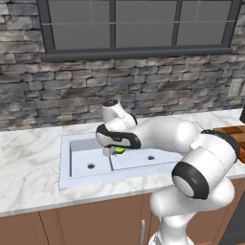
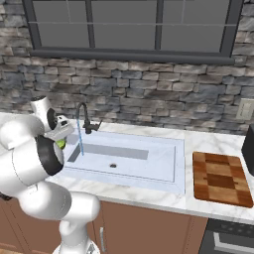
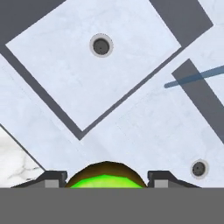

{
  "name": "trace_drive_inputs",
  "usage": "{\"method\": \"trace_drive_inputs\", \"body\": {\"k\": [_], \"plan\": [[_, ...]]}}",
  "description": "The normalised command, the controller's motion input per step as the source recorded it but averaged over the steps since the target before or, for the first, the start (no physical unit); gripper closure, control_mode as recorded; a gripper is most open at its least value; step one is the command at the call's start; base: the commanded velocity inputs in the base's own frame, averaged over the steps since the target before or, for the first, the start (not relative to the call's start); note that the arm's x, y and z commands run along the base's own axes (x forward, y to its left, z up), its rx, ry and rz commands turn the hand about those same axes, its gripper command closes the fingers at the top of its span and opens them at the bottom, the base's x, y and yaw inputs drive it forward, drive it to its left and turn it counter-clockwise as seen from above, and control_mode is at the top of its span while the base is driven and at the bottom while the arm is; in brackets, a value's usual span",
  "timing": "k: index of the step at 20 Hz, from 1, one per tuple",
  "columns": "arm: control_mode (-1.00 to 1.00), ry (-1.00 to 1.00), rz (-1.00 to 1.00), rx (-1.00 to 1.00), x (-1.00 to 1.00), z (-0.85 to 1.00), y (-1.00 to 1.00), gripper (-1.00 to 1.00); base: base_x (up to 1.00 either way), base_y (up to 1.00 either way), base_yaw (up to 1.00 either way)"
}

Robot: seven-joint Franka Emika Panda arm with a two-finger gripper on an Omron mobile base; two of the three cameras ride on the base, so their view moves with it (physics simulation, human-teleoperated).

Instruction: Pick the kiwi from the sink and place it on the cutting board to airdry. Then turn off the sink faucet.

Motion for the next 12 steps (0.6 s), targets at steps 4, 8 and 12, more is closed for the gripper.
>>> {"method": "trace_drive_inputs", "body": {"k": [4,8,12], "plan": [[-1.00,0.00,-0.05,0.00,-0.09,0.11,-0.28,1.00,0.00,0.00,0.00],[-1.00,0.00,-0.05,0.00,-0.10,0.11,-0.28,1.00,0.00,0.00,0.00],[-1.00,0.00,-0.06,0.00,-0.08,0.09,-0.30,1.00,0.00,0.00,0.00]]}}
